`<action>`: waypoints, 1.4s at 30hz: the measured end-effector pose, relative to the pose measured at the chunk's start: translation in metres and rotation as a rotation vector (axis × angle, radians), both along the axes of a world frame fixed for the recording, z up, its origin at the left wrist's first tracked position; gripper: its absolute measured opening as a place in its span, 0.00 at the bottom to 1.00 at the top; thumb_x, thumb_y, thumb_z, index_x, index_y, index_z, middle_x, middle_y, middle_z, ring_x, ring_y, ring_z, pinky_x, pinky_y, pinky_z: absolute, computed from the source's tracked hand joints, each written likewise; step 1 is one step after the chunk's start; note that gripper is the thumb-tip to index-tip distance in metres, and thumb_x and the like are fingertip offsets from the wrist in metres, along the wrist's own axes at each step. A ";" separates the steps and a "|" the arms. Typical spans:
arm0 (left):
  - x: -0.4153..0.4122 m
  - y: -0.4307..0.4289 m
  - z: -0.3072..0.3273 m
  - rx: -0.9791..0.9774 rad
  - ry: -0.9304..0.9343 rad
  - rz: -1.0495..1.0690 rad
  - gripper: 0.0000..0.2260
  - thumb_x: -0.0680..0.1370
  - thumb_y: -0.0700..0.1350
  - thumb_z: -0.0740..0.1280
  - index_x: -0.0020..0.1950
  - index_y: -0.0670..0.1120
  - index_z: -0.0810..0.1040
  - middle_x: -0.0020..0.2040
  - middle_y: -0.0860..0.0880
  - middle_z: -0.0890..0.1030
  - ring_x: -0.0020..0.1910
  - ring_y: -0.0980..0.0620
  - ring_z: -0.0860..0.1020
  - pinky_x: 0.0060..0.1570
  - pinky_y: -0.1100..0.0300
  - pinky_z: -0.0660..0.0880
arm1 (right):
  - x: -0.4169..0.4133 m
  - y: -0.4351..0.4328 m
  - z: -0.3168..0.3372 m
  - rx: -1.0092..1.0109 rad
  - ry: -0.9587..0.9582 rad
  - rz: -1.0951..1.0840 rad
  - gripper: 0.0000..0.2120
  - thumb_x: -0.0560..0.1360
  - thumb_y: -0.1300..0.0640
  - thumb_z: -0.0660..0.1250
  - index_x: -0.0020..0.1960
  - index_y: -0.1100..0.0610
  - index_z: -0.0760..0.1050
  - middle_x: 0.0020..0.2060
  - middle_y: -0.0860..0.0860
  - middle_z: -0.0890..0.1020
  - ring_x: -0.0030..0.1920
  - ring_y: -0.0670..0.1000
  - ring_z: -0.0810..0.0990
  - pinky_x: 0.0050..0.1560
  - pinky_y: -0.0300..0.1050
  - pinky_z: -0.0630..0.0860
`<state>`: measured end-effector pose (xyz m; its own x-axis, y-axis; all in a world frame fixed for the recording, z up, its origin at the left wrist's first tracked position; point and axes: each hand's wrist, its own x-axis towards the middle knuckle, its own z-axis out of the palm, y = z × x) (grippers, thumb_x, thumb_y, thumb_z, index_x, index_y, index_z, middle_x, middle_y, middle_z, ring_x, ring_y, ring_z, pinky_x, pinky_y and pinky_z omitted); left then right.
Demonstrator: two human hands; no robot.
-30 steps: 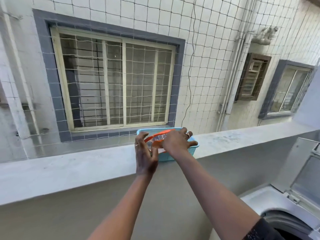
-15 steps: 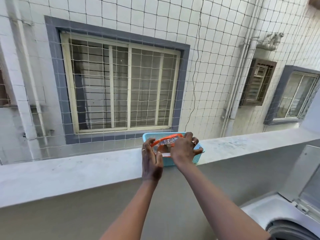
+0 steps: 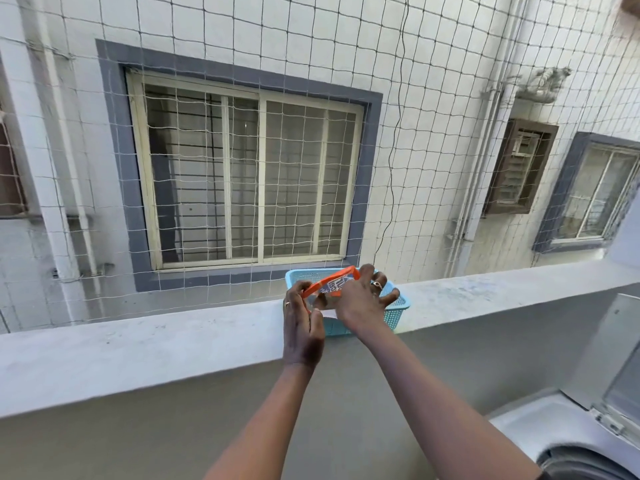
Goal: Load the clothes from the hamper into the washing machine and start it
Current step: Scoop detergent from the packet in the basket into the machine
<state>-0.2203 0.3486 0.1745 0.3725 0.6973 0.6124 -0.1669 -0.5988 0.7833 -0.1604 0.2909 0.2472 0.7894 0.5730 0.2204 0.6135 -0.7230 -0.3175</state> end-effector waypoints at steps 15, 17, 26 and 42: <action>0.001 0.001 -0.001 -0.002 0.012 -0.001 0.23 0.68 0.40 0.55 0.64 0.40 0.64 0.57 0.50 0.68 0.54 0.54 0.67 0.54 0.71 0.60 | -0.001 -0.002 0.012 0.273 0.240 -0.167 0.08 0.74 0.62 0.61 0.51 0.59 0.76 0.64 0.58 0.59 0.64 0.63 0.62 0.68 0.64 0.58; 0.001 0.001 -0.001 -0.003 0.016 0.001 0.23 0.69 0.40 0.55 0.64 0.40 0.64 0.57 0.50 0.69 0.54 0.54 0.68 0.54 0.69 0.61 | -0.001 -0.004 0.013 0.296 0.271 -0.191 0.08 0.75 0.62 0.61 0.51 0.59 0.76 0.64 0.58 0.59 0.64 0.63 0.62 0.68 0.62 0.57; 0.004 0.005 -0.005 0.009 0.042 0.012 0.21 0.70 0.40 0.55 0.64 0.41 0.64 0.56 0.50 0.69 0.55 0.51 0.68 0.57 0.58 0.65 | 0.002 -0.025 0.019 0.418 0.422 -0.243 0.04 0.76 0.57 0.60 0.43 0.56 0.70 0.63 0.58 0.63 0.59 0.61 0.66 0.59 0.53 0.62; 0.002 -0.001 -0.005 -0.025 -0.017 0.025 0.30 0.71 0.58 0.50 0.67 0.42 0.66 0.63 0.41 0.71 0.61 0.46 0.69 0.63 0.50 0.67 | 0.026 -0.055 0.028 0.621 0.621 -0.215 0.07 0.67 0.68 0.65 0.32 0.61 0.70 0.39 0.60 0.76 0.49 0.58 0.75 0.39 0.45 0.66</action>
<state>-0.2180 0.3477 0.1698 0.3439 0.7216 0.6009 -0.1656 -0.5833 0.7952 -0.1341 0.2355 0.2753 0.9457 0.3194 -0.0611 0.0727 -0.3907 -0.9176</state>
